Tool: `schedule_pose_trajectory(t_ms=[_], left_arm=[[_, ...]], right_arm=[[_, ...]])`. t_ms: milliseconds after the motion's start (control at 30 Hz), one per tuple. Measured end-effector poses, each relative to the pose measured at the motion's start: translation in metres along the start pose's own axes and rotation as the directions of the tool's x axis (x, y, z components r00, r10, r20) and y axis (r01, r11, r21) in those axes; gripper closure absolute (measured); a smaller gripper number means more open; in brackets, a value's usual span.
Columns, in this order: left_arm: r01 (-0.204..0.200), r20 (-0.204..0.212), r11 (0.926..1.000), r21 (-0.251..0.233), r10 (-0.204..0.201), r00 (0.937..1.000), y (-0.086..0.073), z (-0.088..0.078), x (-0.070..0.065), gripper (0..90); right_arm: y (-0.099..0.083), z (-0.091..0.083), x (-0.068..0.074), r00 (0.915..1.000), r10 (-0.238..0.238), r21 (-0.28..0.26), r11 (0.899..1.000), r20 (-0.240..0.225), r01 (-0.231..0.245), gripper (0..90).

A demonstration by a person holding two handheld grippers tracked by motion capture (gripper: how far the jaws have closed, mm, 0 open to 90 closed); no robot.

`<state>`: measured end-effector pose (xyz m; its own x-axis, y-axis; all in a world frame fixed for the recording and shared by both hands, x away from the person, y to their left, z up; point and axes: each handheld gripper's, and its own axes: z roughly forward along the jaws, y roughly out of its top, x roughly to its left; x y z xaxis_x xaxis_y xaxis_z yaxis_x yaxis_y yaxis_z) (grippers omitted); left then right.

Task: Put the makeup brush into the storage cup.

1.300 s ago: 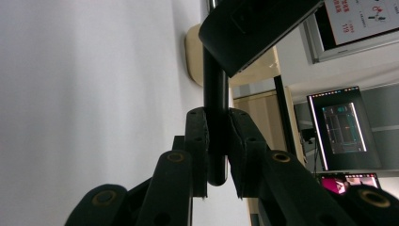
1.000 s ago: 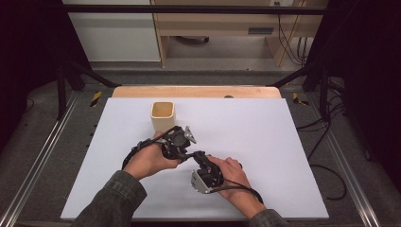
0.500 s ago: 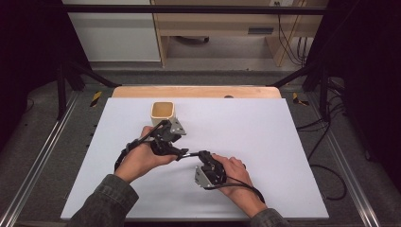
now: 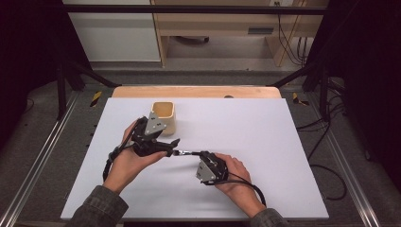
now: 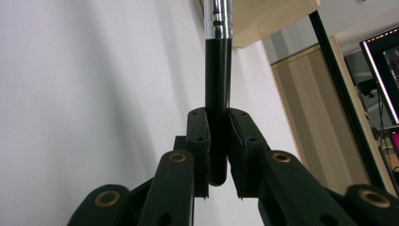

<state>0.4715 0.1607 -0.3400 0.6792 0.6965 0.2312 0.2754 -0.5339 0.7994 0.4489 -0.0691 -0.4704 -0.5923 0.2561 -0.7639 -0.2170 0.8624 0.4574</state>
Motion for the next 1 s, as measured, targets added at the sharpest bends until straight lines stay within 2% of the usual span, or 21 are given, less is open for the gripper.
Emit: schedule_pose_trajectory(t_ms=[33,100,233,333,367,500,633,667,733,767,900,1000], left_arm=[[0.019,-0.003,0.9998,-0.011,-0.019,0.9998,-0.001,-0.002,0.000,14.9],[0.040,-0.007,0.9984,-0.039,-0.040,0.9992,-0.005,-0.005,0.001,14.9],[0.041,-0.015,0.9981,-0.046,-0.042,0.9990,-0.011,-0.009,0.002,14.9],[0.050,-0.017,0.9964,-0.068,-0.051,0.9986,-0.014,-0.012,0.003,14.7],[0.062,-0.013,0.9946,-0.083,-0.064,0.9979,-0.014,-0.013,0.003,14.0],[0.067,-0.015,0.9920,-0.107,-0.069,0.9975,-0.017,-0.017,0.003,12.7],[0.076,-0.014,0.9908,-0.112,-0.078,0.9969,-0.022,-0.020,0.006,10.2],[0.071,-0.018,0.9907,-0.116,-0.074,0.9971,-0.024,-0.021,0.007,9.9],[0.068,-0.012,0.9903,-0.121,-0.070,0.9975,-0.028,-0.022,0.007,7.6],[0.072,-0.010,0.9889,-0.131,-0.073,0.9972,-0.030,-0.022,0.008,6.9],[0.051,0.002,0.9897,-0.134,-0.051,0.9987,-0.037,-0.022,0.009,5.9],[0.054,0.001,0.9884,-0.142,-0.054,0.9985,-0.043,-0.022,0.010,5.9]], right_arm=[[0.000,-0.001,0.001,0.9994,0.034,0.006,0.999,-0.003,-0.034,79.4],[0.000,0.000,-0.001,0.9993,0.038,-0.005,0.999,-0.001,-0.038,79.4],[-0.002,0.000,-0.002,0.9989,0.047,-0.006,0.999,-0.005,-0.047,79.4],[-0.001,-0.001,-0.002,0.9963,0.085,-0.007,0.996,-0.010,-0.085,79.4],[-0.001,-0.001,-0.002,0.9961,0.087,-0.010,0.996,-0.009,-0.087,79.4],[-0.002,-0.001,-0.002,0.9948,0.102,-0.010,0.995,-0.008,-0.102,79.4],[-0.002,-0.002,-0.003,0.9948,0.102,-0.010,0.995,-0.004,-0.102,79.4],[-0.001,-0.002,-0.001,0.9916,0.128,-0.018,0.992,0.015,-0.128,79.4],[-0.002,-0.002,-0.003,0.9943,0.106,-0.015,0.994,0.005,-0.106,79.3],[-0.002,-0.002,-0.004,0.9938,0.112,-0.015,0.994,0.004,-0.111,79.4],[-0.001,-0.002,-0.006,0.9874,0.158,-0.034,0.987,-0.003,-0.158,79.4],[0.000,-0.004,-0.008,0.9761,0.216,-0.054,0.975,-0.026,-0.217,79.3]])
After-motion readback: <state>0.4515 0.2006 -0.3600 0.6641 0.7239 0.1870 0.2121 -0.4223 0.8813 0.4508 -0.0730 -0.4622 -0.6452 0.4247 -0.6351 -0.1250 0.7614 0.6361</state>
